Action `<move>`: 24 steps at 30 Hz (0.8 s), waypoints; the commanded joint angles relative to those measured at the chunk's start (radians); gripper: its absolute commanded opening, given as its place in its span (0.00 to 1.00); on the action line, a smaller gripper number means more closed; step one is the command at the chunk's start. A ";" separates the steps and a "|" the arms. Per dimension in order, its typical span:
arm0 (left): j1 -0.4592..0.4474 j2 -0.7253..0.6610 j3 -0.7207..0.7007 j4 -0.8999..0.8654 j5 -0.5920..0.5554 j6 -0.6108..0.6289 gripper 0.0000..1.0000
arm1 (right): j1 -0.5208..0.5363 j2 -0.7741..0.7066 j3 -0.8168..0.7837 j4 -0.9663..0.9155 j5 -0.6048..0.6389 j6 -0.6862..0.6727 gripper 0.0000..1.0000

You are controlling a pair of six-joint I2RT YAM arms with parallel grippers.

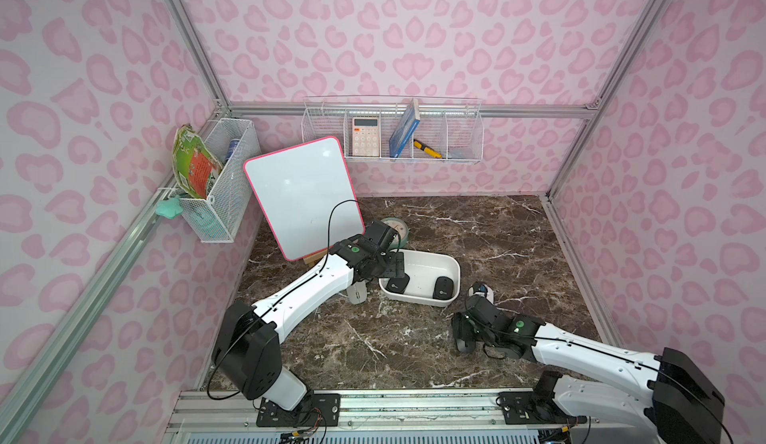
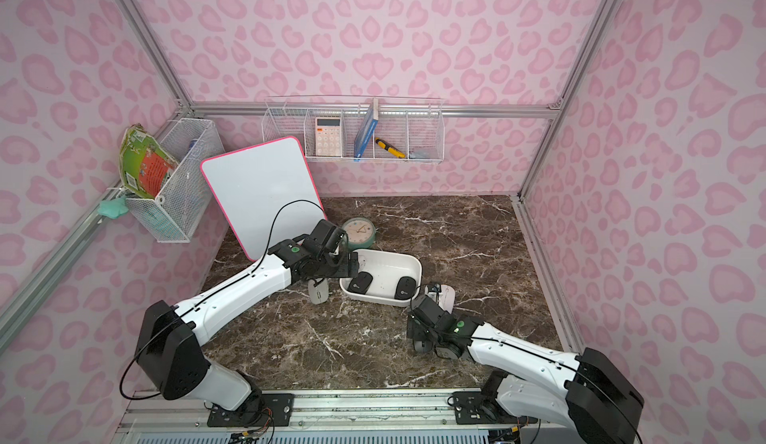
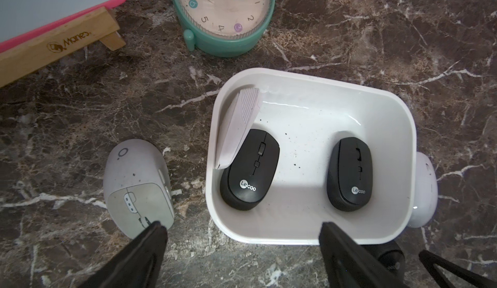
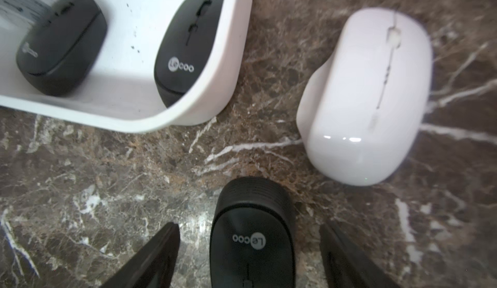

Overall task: Take out the mouse from the storage box
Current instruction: Place the mouse at the center of the board, then pick up the mouse from the storage box.

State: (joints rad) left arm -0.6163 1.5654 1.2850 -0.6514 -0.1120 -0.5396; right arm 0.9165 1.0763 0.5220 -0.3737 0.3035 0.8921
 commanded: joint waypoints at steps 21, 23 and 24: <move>-0.031 0.403 0.352 -0.176 -0.126 0.117 0.68 | -0.286 -0.461 -0.293 0.354 -0.061 -0.344 0.80; -0.032 0.437 0.388 -0.186 -0.134 0.124 0.65 | -0.287 -0.467 -0.298 0.360 -0.063 -0.349 0.81; -0.031 0.451 0.403 -0.190 -0.140 0.123 0.65 | -0.287 -0.464 -0.298 0.361 -0.067 -0.348 0.81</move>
State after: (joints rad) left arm -0.6472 1.9907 1.6566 -0.8082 -0.2199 -0.4355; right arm 0.6304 0.6147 0.2264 -0.0635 0.2527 0.5606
